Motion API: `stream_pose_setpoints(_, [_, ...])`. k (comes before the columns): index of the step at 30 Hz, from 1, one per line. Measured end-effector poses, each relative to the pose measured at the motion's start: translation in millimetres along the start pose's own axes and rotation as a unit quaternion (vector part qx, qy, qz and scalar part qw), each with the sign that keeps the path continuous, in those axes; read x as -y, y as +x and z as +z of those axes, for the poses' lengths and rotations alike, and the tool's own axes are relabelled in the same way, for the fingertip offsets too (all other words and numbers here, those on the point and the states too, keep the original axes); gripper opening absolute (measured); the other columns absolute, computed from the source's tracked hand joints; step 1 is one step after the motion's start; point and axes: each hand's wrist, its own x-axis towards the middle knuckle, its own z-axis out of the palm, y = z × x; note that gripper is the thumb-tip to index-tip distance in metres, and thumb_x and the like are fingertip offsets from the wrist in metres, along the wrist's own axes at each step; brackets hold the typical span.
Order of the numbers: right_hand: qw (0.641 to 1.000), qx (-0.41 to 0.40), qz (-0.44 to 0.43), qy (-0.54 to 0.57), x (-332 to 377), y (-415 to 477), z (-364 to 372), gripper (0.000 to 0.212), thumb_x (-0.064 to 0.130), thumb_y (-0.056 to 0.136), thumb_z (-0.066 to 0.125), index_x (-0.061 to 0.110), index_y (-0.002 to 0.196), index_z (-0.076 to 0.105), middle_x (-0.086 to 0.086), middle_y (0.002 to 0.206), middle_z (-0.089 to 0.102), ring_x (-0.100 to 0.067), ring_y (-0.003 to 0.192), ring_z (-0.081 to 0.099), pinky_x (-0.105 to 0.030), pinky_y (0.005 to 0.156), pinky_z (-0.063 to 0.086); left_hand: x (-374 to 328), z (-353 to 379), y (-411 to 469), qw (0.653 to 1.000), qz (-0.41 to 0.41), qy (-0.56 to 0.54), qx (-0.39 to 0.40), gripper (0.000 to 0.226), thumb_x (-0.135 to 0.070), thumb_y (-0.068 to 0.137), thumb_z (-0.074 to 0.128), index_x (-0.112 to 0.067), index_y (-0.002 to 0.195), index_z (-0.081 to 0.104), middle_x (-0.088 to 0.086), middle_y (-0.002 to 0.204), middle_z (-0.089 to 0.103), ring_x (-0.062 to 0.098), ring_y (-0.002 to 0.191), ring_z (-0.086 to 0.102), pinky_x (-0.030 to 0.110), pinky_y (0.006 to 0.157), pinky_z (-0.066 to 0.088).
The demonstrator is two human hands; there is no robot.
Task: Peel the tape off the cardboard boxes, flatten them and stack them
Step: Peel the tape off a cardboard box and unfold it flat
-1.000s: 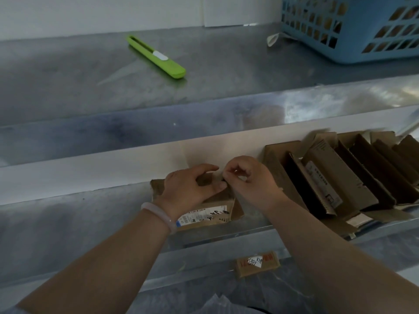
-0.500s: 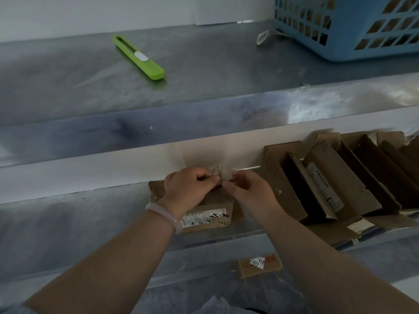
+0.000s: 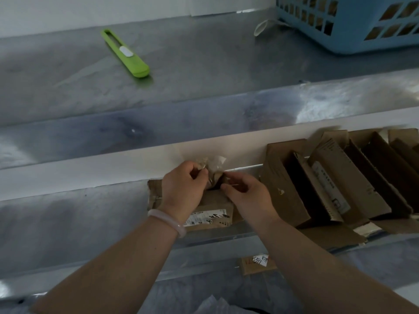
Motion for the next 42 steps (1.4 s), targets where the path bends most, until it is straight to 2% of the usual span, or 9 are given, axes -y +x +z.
stream_pose_setpoints(6, [1.0,0.0,-0.014,-0.012,1,3,1,0.024,0.021,0.085,0.071,0.036,0.103,0.066,0.011,0.096,0.069,-0.005,0.091,0.066,-0.031,0.084,0.057,-5,0,-2,1.0,-0.009,0.01,0.015,0.019,-0.03,0.082,0.057,-0.017,0.068,0.057,0.001,0.061,0.06,0.016,0.063,0.057,0.038,0.07,0.051])
stream_pose_setpoints(9, [0.999,0.004,-0.026,-0.022,2,3,-1,0.021,0.025,0.086,0.07,0.034,0.104,0.065,0.013,0.095,0.067,-0.005,0.092,0.064,-0.023,0.08,0.055,-8,-1,-2,0.999,-0.015,0.006,0.029,0.007,-0.03,0.079,0.061,-0.033,0.083,0.056,-0.016,0.07,0.06,-0.003,0.072,0.054,0.039,0.09,0.046])
stream_pose_setpoints(13, [0.999,0.001,-0.031,-0.013,3,3,-3,0.016,0.03,0.083,0.073,0.033,0.096,0.064,0.011,0.093,0.068,-0.003,0.088,0.063,-0.026,0.081,0.055,-9,-11,-1,0.992,0.008,-0.03,0.123,0.026,-0.044,0.069,0.056,-0.045,0.095,0.06,-0.027,0.087,0.064,-0.008,0.093,0.055,0.042,0.102,0.039])
stream_pose_setpoints(17, [0.995,0.015,-0.07,-0.072,5,-5,3,0.012,0.03,0.083,0.07,0.035,0.091,0.062,0.012,0.089,0.067,-0.001,0.082,0.063,-0.022,0.071,0.054,-16,-11,-3,0.984,0.095,0.069,0.135,0.049,-0.075,0.062,0.056,-0.044,0.099,0.06,-0.026,0.093,0.061,-0.001,0.096,0.055,0.039,0.092,0.045])
stream_pose_setpoints(22, [0.993,0.036,-0.082,-0.083,4,-13,12,0.023,0.032,0.082,0.072,0.04,0.095,0.055,0.019,0.089,0.062,0.004,0.081,0.06,-0.007,0.062,0.043,-13,-7,-5,0.962,0.156,0.215,0.066,0.025,-0.057,0.08,0.059,-0.037,0.092,0.069,-0.017,0.087,0.054,0.009,0.091,0.052,0.033,0.079,0.046])
stream_pose_setpoints(28, [0.981,0.174,-0.033,-0.072,-10,-3,8,0.049,0.049,0.079,0.072,0.03,0.123,0.062,0.011,0.117,0.066,-0.002,0.111,0.059,-0.03,0.097,0.046,-12,-26,3,0.97,0.089,0.17,0.149,0.024,-0.051,0.081,0.064,-0.03,0.083,0.074,-0.013,0.075,0.066,0.004,0.074,0.06,0.026,0.067,0.047])
stream_pose_setpoints(31, [0.97,0.232,-0.01,-0.07,-14,-7,7,0.072,0.058,0.066,0.078,0.033,0.13,0.055,0.014,0.124,0.062,0.001,0.116,0.055,-0.023,0.099,0.043,-13,-30,5,0.966,0.076,0.175,0.175,0.021,-0.047,0.082,0.065,-0.029,0.08,0.073,-0.015,0.071,0.064,0.0,0.071,0.058,0.019,0.061,0.042])
stream_pose_setpoints(36, [0.983,0.171,-0.037,-0.06,-17,-13,10,0.055,0.04,0.07,0.082,0.037,0.118,0.055,0.013,0.114,0.065,0.0,0.11,0.059,-0.033,0.099,0.049,-16,-34,7,0.954,0.087,0.2,0.206,0.009,-0.036,0.086,0.064,-0.029,0.084,0.071,-0.02,0.072,0.057,-0.001,0.072,0.054,0.014,0.061,0.035])
stream_pose_setpoints(42, [0.988,0.11,-0.095,-0.048,-21,-25,11,0.05,0.042,0.072,0.077,0.04,0.116,0.054,0.021,0.111,0.065,0.003,0.112,0.057,-0.037,0.092,0.054,-15,-26,-3,0.963,0.095,0.206,0.145,0.013,-0.034,0.085,0.063,-0.024,0.087,0.069,-0.01,0.08,0.064,0.009,0.075,0.059,0.022,0.067,0.043])
